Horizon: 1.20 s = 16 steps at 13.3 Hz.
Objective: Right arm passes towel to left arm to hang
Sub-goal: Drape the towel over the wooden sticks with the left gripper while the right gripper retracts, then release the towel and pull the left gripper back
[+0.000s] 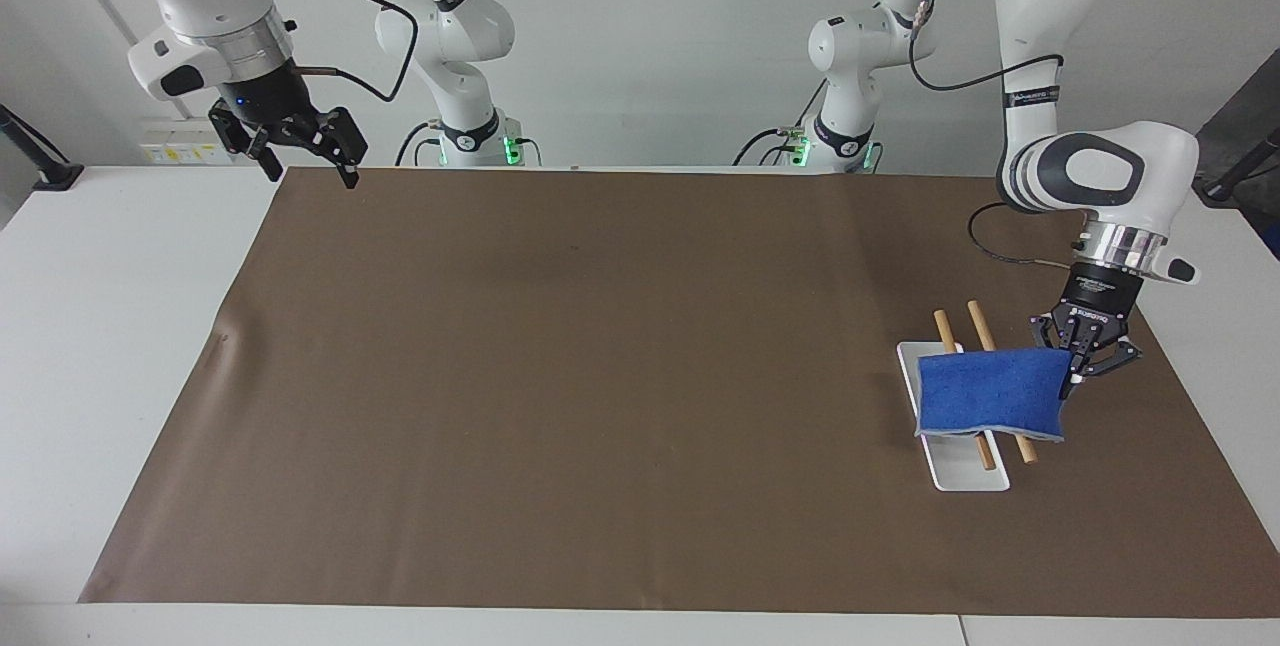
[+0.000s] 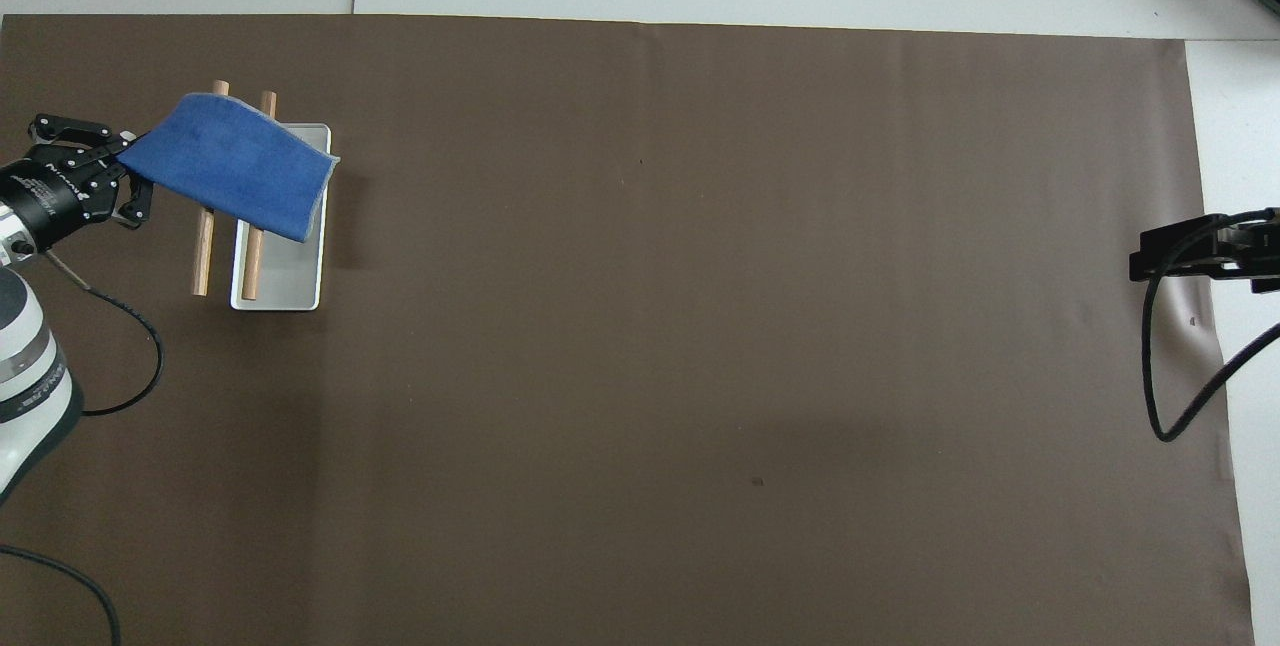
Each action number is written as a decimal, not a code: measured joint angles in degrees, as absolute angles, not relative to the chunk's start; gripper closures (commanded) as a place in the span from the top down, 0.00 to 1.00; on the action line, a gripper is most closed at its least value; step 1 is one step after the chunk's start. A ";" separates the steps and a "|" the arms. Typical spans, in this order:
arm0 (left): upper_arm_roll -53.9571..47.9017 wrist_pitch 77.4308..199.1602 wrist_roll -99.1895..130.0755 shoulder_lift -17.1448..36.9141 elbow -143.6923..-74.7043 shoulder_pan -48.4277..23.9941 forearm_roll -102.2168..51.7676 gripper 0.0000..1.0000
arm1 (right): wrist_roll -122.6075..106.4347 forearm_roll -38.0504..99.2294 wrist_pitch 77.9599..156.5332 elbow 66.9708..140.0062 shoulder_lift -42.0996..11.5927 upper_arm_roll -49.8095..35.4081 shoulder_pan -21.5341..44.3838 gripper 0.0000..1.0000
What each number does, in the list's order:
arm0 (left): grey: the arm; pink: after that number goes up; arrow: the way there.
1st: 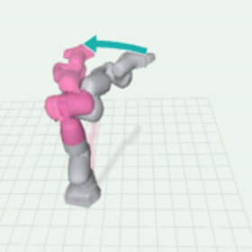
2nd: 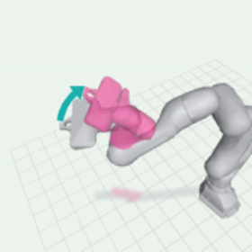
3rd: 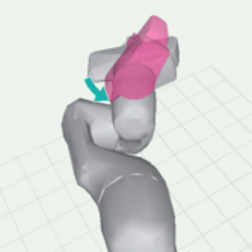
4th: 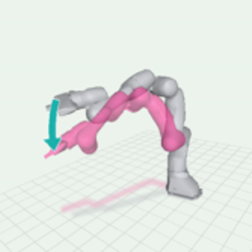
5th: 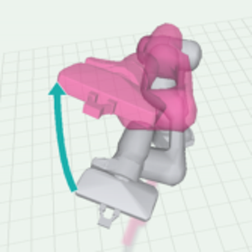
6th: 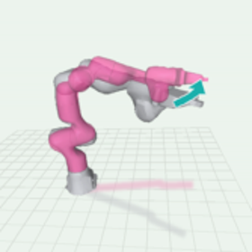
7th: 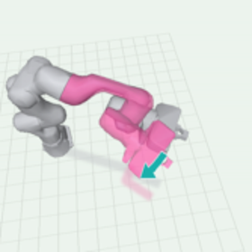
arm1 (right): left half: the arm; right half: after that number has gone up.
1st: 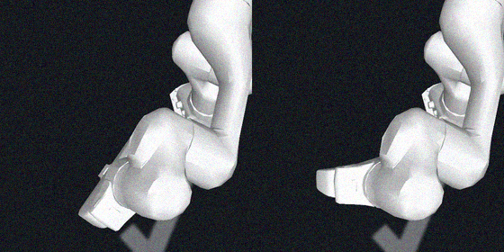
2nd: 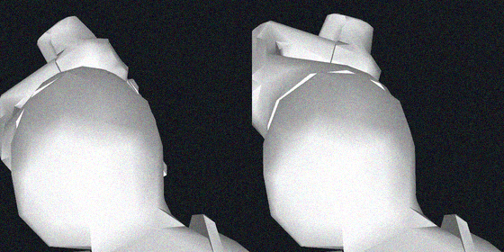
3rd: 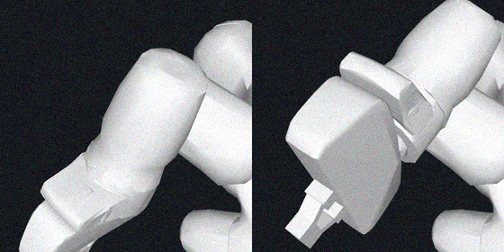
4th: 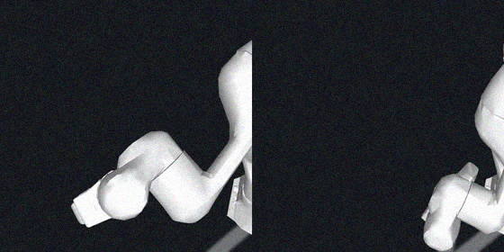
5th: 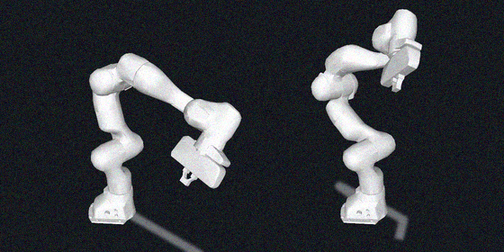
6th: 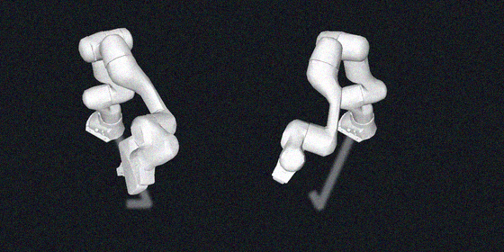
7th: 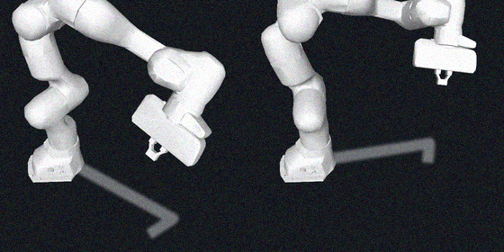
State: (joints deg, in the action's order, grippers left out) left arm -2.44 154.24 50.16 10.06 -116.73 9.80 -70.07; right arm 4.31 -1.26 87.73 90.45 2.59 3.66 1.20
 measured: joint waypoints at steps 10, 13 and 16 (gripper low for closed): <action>-2.49 154.31 50.11 9.74 -116.73 10.13 -70.07 1.00 | 4.30 -1.24 87.73 91.00 2.60 3.91 1.73 1.00; -2.33 154.32 50.09 9.74 -116.73 10.22 -69.83 1.00 | 4.30 -1.23 87.73 91.38 2.69 4.09 1.73 1.00; -2.20 154.19 49.95 9.69 -116.19 11.00 -62.44 1.00 | 4.30 -1.23 87.73 91.61 2.85 4.21 1.73 1.00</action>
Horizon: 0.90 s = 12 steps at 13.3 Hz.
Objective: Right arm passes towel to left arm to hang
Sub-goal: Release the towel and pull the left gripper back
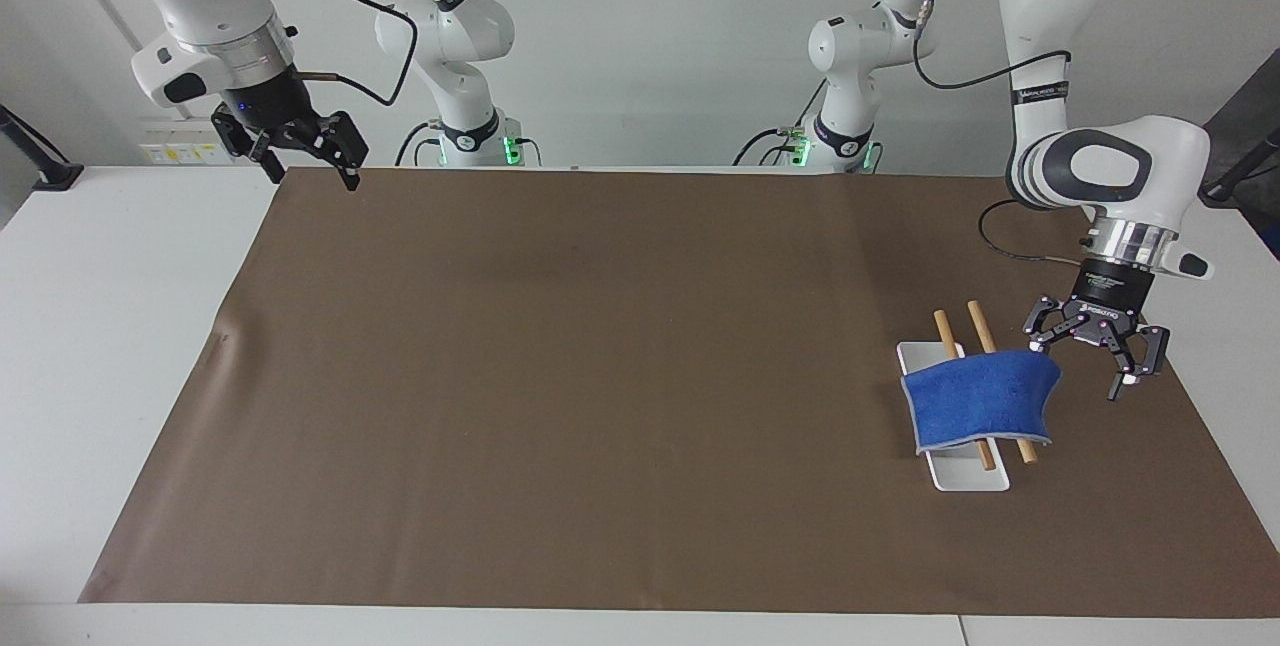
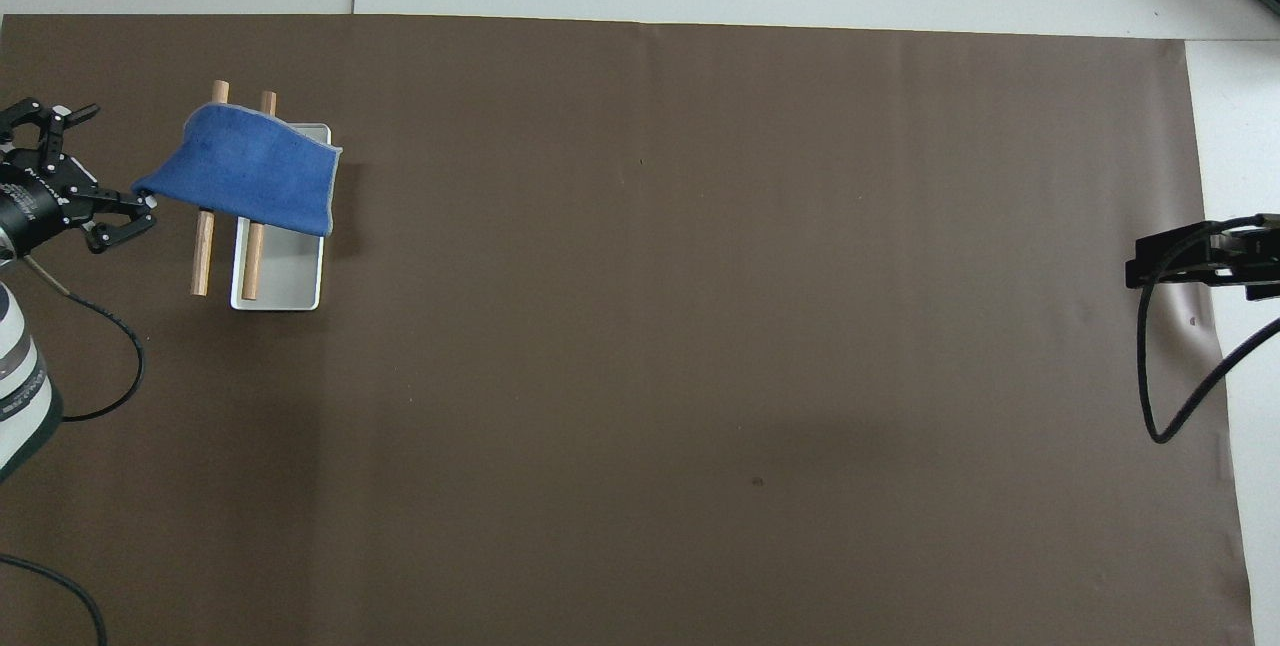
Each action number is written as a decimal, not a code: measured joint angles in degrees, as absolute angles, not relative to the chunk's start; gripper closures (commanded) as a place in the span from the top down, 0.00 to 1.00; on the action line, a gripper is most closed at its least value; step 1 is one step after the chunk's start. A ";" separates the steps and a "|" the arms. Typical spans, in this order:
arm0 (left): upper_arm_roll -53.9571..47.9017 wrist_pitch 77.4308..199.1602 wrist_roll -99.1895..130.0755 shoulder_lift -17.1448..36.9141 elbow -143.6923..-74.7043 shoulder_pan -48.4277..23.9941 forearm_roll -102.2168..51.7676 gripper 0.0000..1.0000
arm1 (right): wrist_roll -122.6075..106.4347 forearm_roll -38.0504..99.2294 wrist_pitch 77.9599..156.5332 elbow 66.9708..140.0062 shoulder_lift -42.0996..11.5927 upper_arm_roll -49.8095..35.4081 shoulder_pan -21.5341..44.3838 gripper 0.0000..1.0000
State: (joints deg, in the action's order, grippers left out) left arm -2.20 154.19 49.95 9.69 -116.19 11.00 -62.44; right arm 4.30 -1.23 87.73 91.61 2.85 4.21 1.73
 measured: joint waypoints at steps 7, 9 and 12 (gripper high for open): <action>-2.23 149.19 49.87 9.67 -112.14 12.97 -47.02 1.00 | 4.30 -1.23 87.72 91.85 3.09 4.21 1.73 1.00; -2.08 146.88 49.83 9.67 -110.63 13.42 -40.69 1.00 | 4.30 -1.23 87.72 92.00 3.09 4.21 1.73 1.00; -2.43 141.57 49.83 9.62 -107.04 13.47 -28.65 1.00 | 4.30 -1.23 87.72 92.10 3.17 4.21 1.73 1.00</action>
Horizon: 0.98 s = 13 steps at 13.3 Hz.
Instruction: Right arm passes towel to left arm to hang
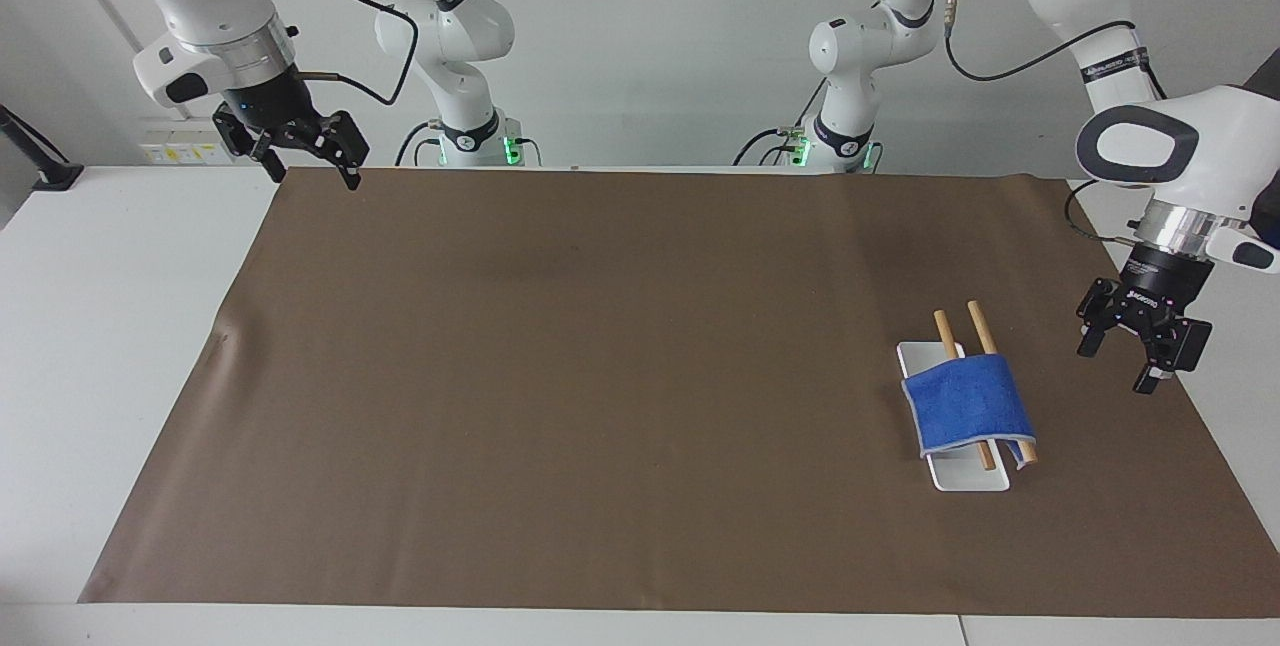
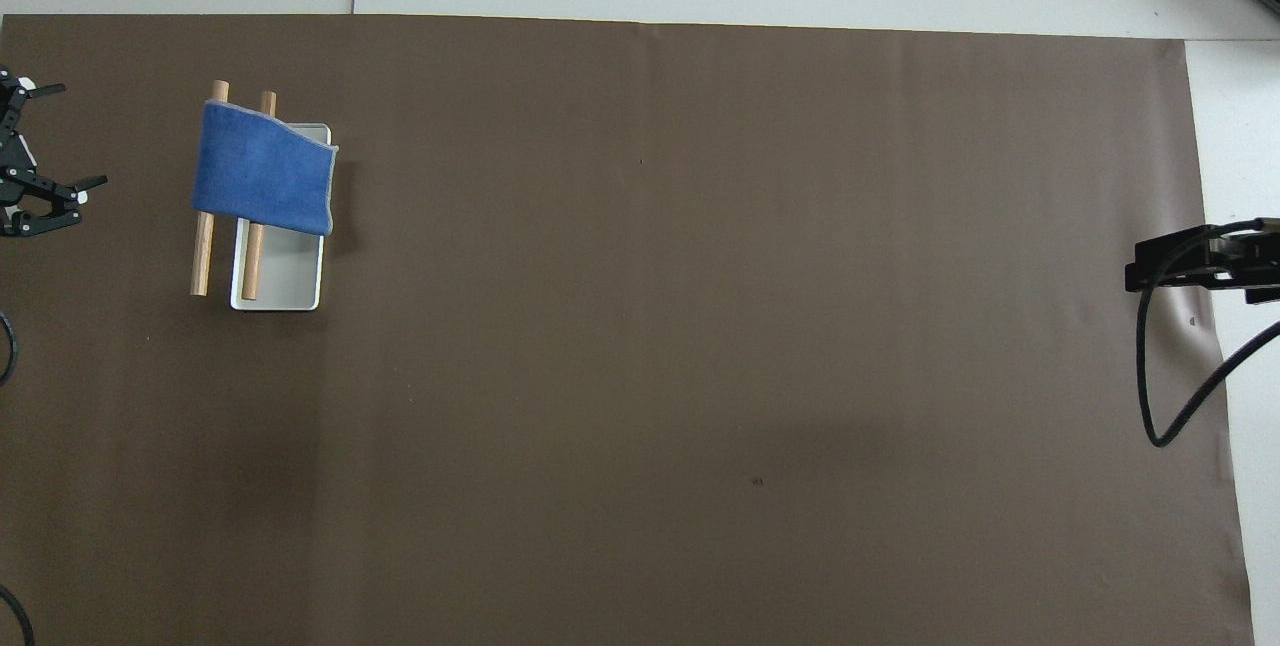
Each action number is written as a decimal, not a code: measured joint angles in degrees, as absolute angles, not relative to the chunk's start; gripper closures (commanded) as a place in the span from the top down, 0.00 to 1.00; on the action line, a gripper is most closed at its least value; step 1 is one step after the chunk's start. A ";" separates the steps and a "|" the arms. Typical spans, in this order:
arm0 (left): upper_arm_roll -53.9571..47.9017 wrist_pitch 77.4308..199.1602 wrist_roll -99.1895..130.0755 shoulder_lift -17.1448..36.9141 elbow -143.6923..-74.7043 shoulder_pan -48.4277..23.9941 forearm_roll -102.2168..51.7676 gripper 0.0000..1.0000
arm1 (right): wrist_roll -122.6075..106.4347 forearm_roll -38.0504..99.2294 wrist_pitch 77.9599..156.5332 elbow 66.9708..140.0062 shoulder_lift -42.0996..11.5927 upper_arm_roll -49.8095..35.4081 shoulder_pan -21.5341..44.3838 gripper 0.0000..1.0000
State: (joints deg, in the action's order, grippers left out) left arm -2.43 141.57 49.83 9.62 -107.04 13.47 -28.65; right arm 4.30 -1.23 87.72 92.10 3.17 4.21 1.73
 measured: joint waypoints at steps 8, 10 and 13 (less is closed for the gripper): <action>-3.68 130.20 49.82 7.47 -101.89 4.18 -14.46 1.00 | 4.75 -1.23 87.75 92.20 3.35 4.21 1.73 1.00; -3.74 127.09 49.81 6.29 -101.89 0.98 -14.45 1.00 | 4.75 -1.23 87.75 92.21 3.36 4.21 1.73 1.00; -3.83 122.81 49.91 4.17 -101.89 -4.45 -9.95 1.00 | 4.75 -1.23 87.75 92.23 3.36 4.21 1.84 1.00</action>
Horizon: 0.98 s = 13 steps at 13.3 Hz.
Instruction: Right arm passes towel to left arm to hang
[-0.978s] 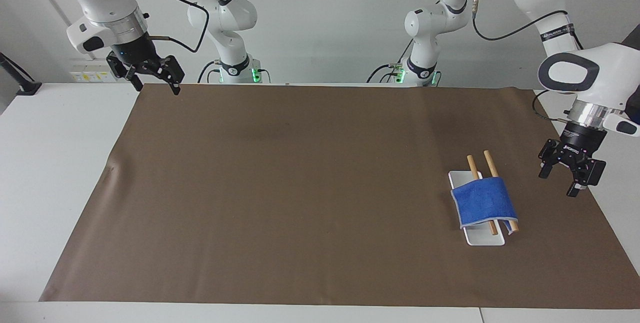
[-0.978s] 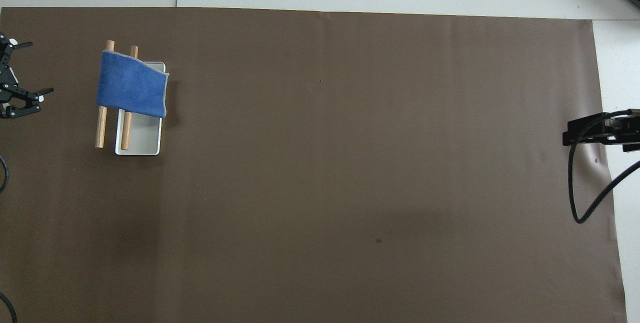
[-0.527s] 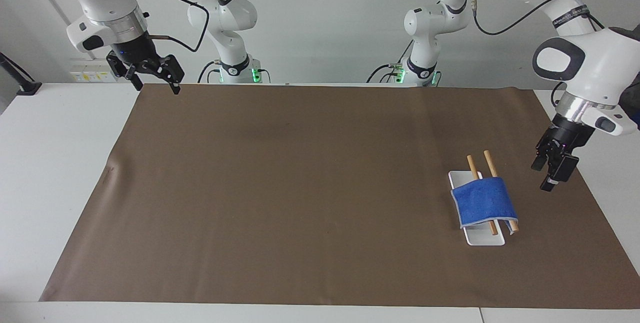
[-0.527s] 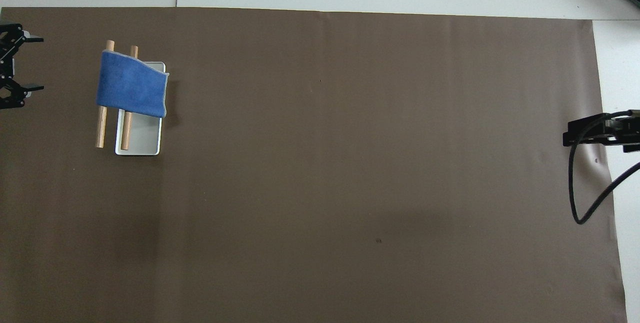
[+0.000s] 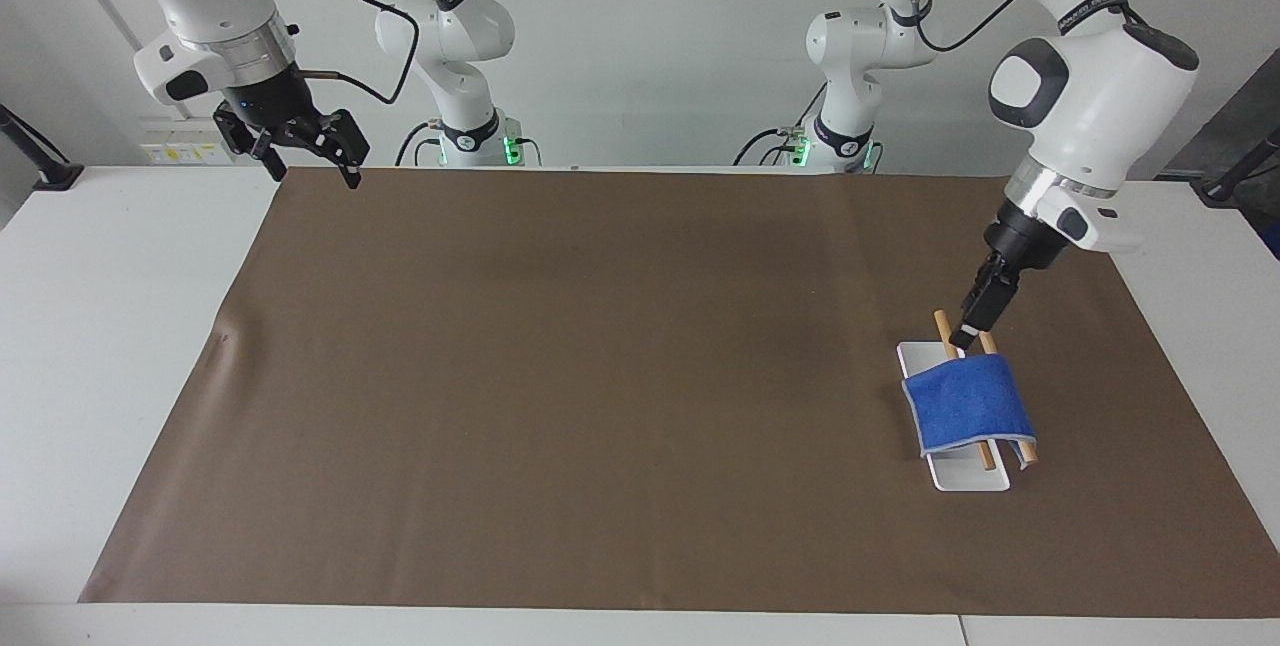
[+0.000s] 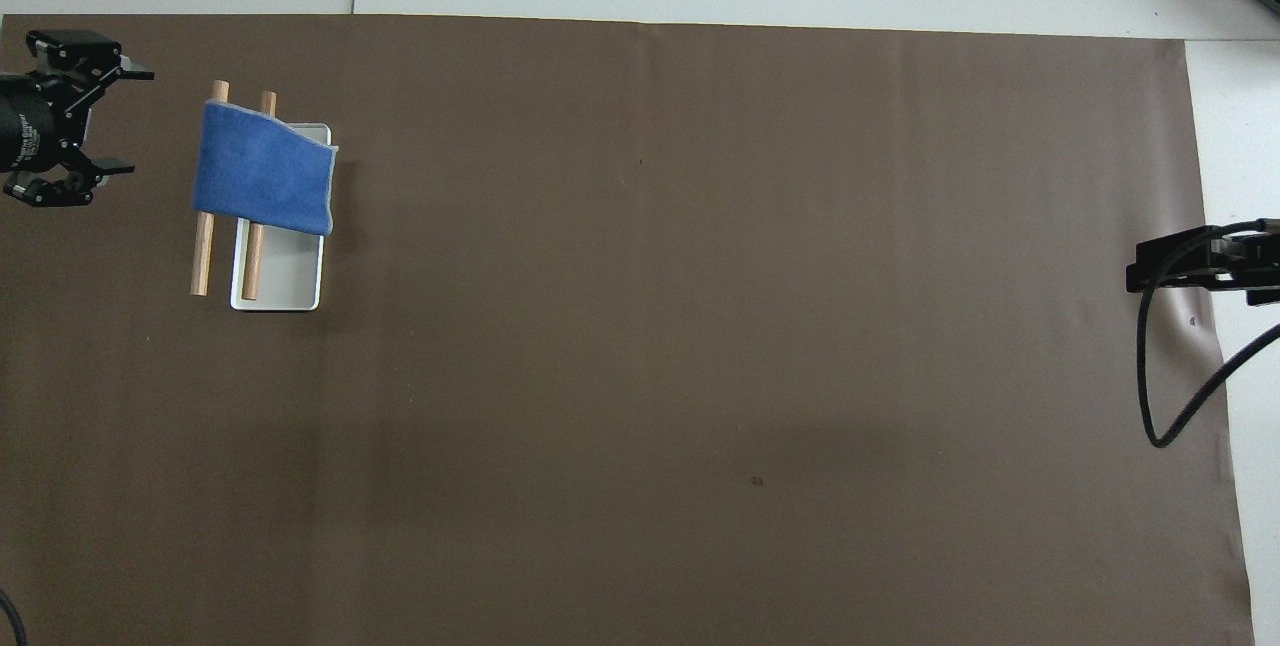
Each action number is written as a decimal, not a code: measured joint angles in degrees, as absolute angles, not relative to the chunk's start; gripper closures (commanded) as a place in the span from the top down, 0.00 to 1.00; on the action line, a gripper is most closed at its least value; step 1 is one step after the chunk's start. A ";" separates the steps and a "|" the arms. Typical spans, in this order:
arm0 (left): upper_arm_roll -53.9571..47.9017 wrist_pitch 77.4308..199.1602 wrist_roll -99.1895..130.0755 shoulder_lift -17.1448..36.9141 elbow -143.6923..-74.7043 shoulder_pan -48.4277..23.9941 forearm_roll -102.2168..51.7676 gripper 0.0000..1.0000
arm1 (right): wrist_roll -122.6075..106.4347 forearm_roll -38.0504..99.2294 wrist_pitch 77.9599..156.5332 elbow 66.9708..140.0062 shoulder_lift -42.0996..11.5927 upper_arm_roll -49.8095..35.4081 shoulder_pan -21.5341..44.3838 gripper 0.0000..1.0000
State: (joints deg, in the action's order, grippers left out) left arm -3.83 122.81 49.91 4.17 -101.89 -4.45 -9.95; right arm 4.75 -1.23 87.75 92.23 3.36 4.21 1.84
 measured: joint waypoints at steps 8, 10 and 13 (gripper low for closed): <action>-1.94 111.46 13.85 2.82 -101.91 -3.38 0.88 1.00 | 4.79 -1.08 87.01 90.26 3.36 4.10 1.99 1.00; -1.89 108.44 7.53 2.15 -100.64 -2.95 1.91 1.00 | 4.94 -0.99 86.99 90.24 3.35 4.09 2.10 1.00; -2.00 101.57 2.94 1.82 -95.62 -2.94 2.11 1.00 | 5.04 -0.98 86.92 90.42 3.31 4.08 2.15 1.00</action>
State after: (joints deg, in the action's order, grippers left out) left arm -2.00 101.57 2.94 1.82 -95.62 -2.94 2.11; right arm 5.04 -0.98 86.92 90.42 3.31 4.08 2.15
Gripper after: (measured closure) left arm 0.000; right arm 0.000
